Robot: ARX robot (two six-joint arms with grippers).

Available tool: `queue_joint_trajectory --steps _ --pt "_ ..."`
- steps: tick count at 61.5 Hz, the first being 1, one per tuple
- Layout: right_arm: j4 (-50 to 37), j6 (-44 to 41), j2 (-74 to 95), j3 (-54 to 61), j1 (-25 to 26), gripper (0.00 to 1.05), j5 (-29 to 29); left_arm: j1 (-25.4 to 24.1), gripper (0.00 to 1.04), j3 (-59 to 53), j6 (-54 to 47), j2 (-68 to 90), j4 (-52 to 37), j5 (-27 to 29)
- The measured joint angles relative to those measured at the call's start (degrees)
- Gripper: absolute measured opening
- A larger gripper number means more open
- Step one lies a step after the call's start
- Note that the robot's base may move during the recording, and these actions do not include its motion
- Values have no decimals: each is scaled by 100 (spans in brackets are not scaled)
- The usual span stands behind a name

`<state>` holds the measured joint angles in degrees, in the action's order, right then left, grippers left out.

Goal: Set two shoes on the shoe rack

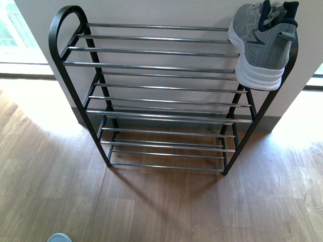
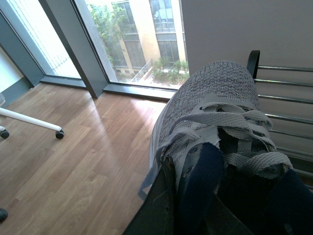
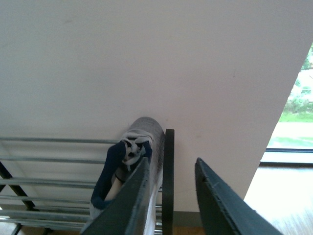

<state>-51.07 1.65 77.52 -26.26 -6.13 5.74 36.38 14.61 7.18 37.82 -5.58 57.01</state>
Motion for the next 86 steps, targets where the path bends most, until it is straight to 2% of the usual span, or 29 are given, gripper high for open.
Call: queue_joint_trajectory --steps 7,21,24,31,47,54,86 --pt "-76 -94 -361 461 94 1 -87 0 2 0 -2 0 0 0" --pt "-83 -127 -1099 1211 240 1 -223 0 2 0 0 0 0 0" --pt "-37 -133 -1285 1353 402 1 -511 0 2 0 -2 0 0 0" --pt "118 -133 -1735 1657 599 1 -535 0 2 0 -2 0 0 0" --pt "706 -133 -2796 2146 603 1 -573 0 2 0 0 0 0 0" --pt "527 -133 -2942 2420 605 1 -573 0 2 0 0 0 0 0" --pt "2208 -133 -4804 2514 605 1 -577 0 2 0 -2 0 0 -2"
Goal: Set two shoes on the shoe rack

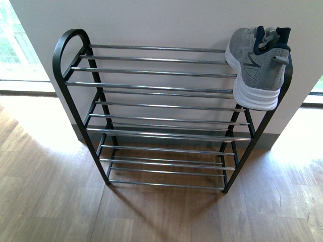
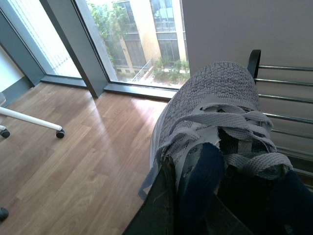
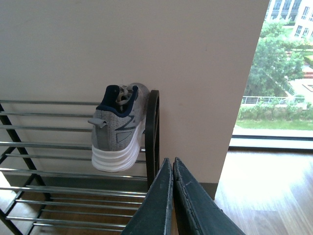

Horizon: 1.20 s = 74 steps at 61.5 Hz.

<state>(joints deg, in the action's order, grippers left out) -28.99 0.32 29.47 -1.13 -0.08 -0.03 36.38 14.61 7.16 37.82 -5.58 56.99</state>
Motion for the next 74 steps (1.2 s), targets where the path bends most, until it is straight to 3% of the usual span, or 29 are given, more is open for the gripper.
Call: queue_joint_trajectory --steps 29,55,62,74 --pt "1270 0 -1325 0 0 1 0 0 2 0 0 0 0 2" --pt "1884 0 -1934 0 0 1 0 0 2 0 0 0 0 2" --pt "2811 0 -2697 0 0 1 11 0 2 0 2 0 0 0" --pt "2892 0 -2905 0 0 1 4 0 2 0 2 0 0 0"
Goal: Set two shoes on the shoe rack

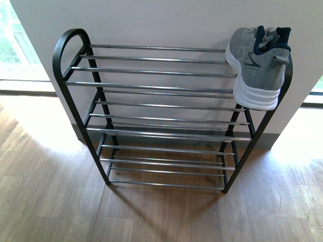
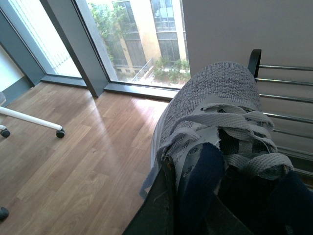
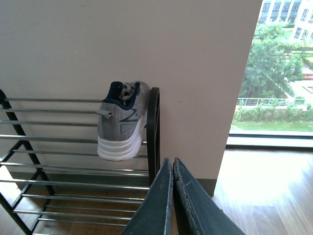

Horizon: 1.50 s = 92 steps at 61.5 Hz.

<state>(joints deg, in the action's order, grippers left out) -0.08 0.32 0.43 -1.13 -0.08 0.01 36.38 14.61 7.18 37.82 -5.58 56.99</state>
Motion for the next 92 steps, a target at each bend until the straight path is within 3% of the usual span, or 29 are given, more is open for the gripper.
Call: queue_joint_trajectory --steps 8,39,42,47,53,57,72,92 --pt "0 -11 -4 0 0 3 2 0 2 0 -2 0 0 2" --pt "4 -11 -11 0 0 91 -13 -4 2 0 -2 0 0 28" --pt "4 -9 -11 0 0 97 -7 -46 2 -94 -212 42 -372 -214" --pt "13 -9 -13 0 0 95 42 -345 2 4 -374 632 -1401 -1128" --pt "13 -11 -13 0 0 96 13 -796 2 732 37 1746 -1661 -2022" --pt "13 -11 -15 0 0 96 15 -940 2 1482 365 2795 -1808 -2295" --pt "13 -11 -15 0 0 96 13 -850 2 3829 1014 5643 -1534 -2522" --pt "13 -11 -15 0 0 96 13 -667 2 5904 1561 7755 -1003 -2695"
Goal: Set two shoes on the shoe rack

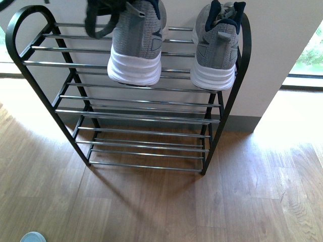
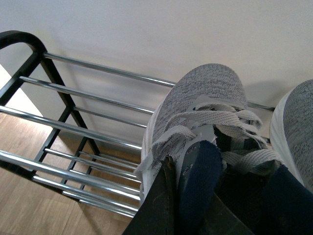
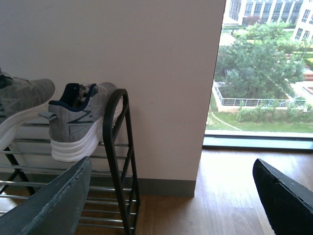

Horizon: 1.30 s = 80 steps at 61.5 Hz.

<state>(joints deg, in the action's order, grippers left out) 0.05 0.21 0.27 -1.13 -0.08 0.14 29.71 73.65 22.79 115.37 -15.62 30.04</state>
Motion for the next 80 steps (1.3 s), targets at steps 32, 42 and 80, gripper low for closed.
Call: queue_joint_trajectory --steps 32,42,80 --pt "0 0 0 0 0 96 0 203 2 2299 111 1965 306 -271" --pt "0 0 0 0 0 96 0 317 2 2175 -7 1930 219 -380" --pt "0 0 0 0 0 96 0 149 46 1346 -236 1429 92 -1021"
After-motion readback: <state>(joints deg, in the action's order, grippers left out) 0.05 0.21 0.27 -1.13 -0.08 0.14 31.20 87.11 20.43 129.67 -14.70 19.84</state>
